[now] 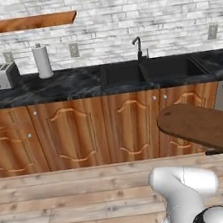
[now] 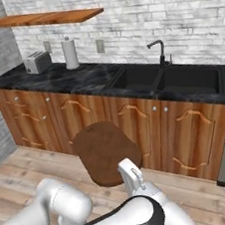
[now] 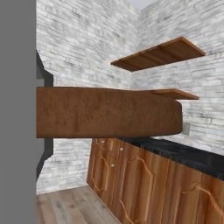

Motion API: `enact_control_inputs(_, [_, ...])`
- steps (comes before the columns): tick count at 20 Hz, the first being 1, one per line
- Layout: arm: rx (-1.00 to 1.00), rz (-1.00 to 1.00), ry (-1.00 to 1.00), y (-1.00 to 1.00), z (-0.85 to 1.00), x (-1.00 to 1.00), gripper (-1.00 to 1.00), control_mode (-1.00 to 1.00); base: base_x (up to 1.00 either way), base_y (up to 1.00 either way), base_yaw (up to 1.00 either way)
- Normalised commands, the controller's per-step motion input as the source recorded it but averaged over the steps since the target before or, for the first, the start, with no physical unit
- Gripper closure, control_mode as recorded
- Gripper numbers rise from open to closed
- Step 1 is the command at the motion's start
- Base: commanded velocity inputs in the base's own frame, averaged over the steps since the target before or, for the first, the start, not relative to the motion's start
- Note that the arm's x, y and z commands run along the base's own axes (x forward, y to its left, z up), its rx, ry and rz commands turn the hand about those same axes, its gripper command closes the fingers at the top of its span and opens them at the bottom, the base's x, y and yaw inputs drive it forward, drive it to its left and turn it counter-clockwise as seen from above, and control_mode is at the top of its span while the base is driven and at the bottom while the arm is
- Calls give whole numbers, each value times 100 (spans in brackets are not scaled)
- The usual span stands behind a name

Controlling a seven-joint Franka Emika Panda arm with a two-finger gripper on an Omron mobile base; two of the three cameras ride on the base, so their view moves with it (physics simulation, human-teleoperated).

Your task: Move the cutting board and knife to the sink. Then move spray from the cabinet to the counter.

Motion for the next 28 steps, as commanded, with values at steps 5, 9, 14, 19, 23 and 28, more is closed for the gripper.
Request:
enact_control_inputs(5, [0,0,0,0,0,0,100,100,59,-2,0])
enact_control_inputs(9, [0,0,0,0,0,0,100,100,58,0,1])
enact_control_inputs(14, [0,0,0,0,0,0,100,100,58,1,3])
enact_control_inputs(19, [0,0,0,0,0,0,100,100,55,11,5])
enact_control_inputs(23, [0,0,0,0,0,0,100,100,53,27,1])
enact_control_inputs(28, [0,0,0,0,0,0,100,100,49,39,1])
